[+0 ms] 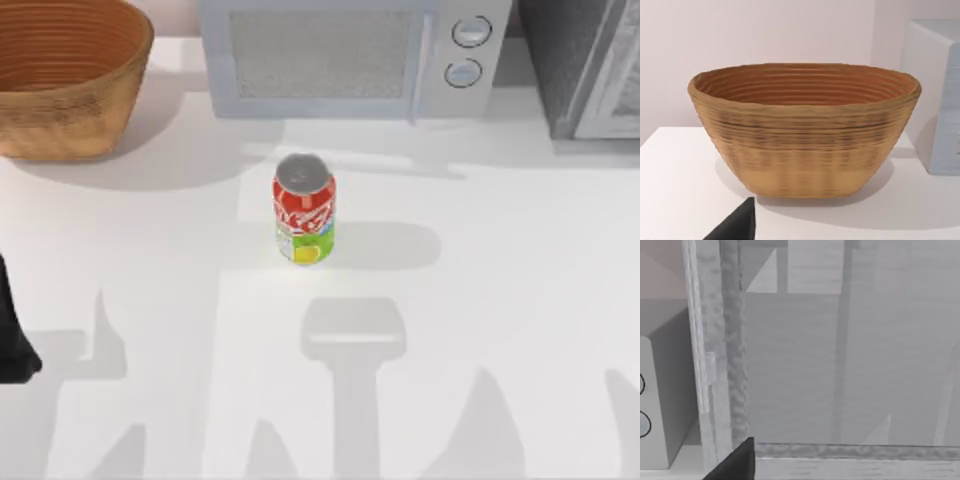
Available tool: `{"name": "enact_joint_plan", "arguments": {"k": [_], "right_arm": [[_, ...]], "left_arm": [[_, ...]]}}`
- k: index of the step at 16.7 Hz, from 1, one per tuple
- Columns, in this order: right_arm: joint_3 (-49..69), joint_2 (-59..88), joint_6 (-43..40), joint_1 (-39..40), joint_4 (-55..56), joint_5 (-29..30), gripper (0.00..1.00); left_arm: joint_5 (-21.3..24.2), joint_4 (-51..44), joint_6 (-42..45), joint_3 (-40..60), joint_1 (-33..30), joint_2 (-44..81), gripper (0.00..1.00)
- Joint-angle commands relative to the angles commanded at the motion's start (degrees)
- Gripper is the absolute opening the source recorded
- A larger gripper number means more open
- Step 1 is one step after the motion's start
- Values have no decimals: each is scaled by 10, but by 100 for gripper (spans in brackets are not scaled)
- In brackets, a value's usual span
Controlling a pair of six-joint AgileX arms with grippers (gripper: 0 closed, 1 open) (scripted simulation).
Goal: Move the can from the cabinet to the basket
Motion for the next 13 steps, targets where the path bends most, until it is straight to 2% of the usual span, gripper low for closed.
{"name": "enact_joint_plan", "arguments": {"k": [7, 10, 13], "right_arm": [[75, 344, 7, -216, 257, -212, 100], [95, 428, 9, -271, 322, -267, 100], [103, 457, 10, -292, 345, -287, 100]], "left_arm": [[0, 0, 0, 0, 0, 0, 100], [0, 0, 0, 0, 0, 0, 100], [0, 0, 0, 0, 0, 0, 100]]}}
